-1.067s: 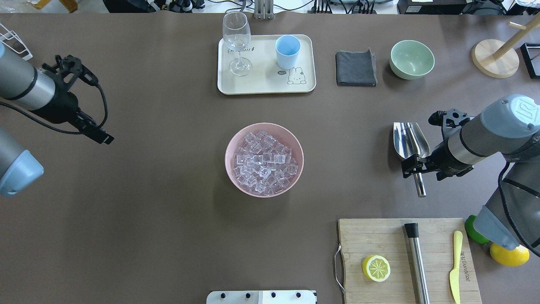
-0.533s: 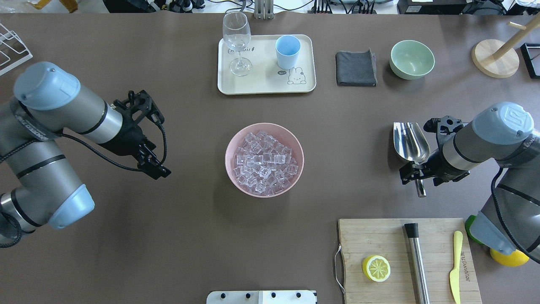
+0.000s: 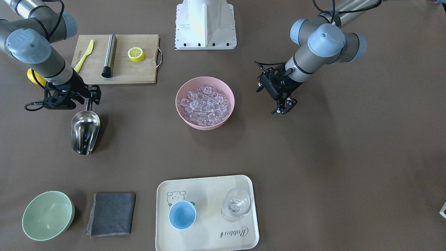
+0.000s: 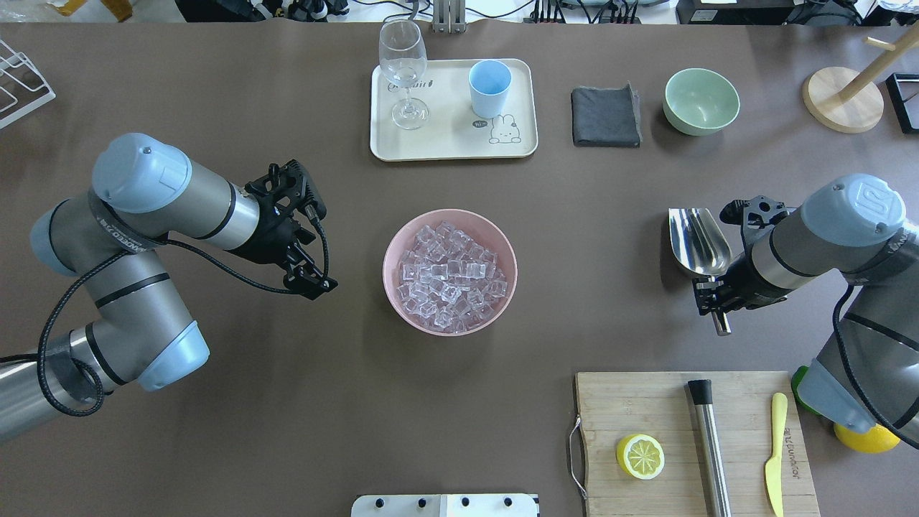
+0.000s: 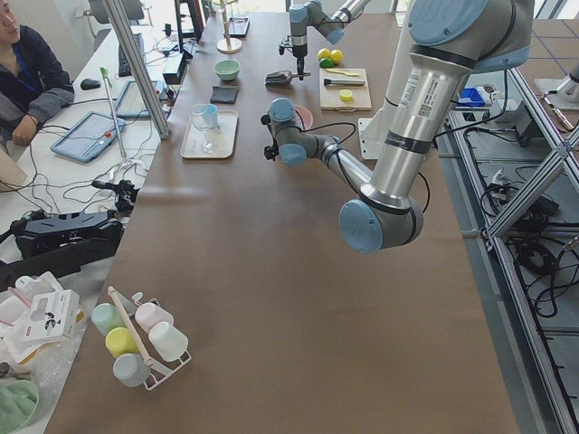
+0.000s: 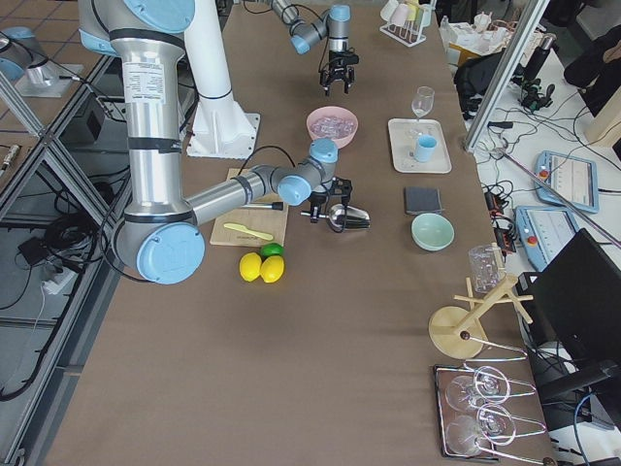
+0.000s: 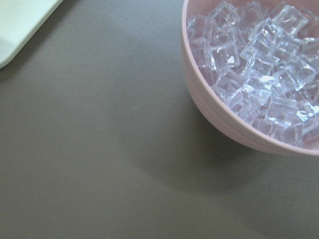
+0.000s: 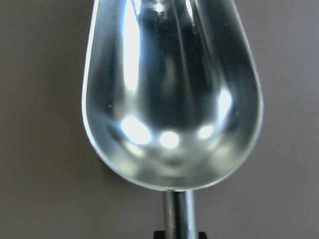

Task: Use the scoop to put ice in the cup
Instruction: 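Grasp the scoop handle with the right gripper while the left gripper nears the bowl, then swing the scoop over the bowl while the left gripper holds the bowl rim, then lower the scoop into the ice cubes with the right gripper, then drag the scoop through the ice and lift it out with the right gripper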

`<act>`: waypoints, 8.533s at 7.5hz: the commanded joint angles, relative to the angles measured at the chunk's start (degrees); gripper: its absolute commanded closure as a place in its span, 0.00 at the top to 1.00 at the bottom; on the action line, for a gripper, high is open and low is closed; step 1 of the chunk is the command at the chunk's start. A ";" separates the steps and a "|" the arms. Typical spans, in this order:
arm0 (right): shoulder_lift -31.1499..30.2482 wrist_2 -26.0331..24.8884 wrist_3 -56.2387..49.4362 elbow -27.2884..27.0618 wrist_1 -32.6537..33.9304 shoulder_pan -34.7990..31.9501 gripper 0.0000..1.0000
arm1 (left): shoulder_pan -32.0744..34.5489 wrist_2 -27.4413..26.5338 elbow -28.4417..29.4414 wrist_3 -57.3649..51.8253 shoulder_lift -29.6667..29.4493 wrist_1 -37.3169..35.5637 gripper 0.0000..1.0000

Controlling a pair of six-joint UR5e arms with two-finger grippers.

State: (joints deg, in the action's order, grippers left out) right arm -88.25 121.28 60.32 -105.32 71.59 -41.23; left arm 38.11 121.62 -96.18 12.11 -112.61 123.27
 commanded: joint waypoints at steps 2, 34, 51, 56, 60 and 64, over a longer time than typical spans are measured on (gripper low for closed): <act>-0.43 2.12 -0.20 -3.11 0.22 0.01 0.00 | -3.47 -6.81 6.52 -5.99 -3.05 10.75 0.98; 54.41 -23.37 -93.11 10.84 79.85 7.74 0.00 | -8.05 -7.19 15.23 -14.13 -8.68 20.78 0.98; 54.15 -19.24 -79.58 17.96 63.50 10.20 0.00 | -8.05 -7.19 15.59 -14.22 -8.68 20.78 0.98; 53.01 -19.15 -76.67 18.66 59.55 10.99 0.00 | -8.05 -7.28 15.59 -14.22 -8.59 20.78 0.98; 50.55 -19.33 -76.49 16.30 57.52 10.99 0.00 | -7.09 -7.98 16.37 -13.87 -8.68 20.69 0.98; 47.21 -19.24 -72.55 13.04 52.35 10.99 0.00 | -6.74 -7.89 18.22 -10.97 -10.26 20.69 0.98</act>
State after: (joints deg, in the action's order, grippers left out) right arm -39.74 101.99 -14.37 -91.41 127.07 -30.23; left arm 31.33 113.68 -78.68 0.69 -122.25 143.95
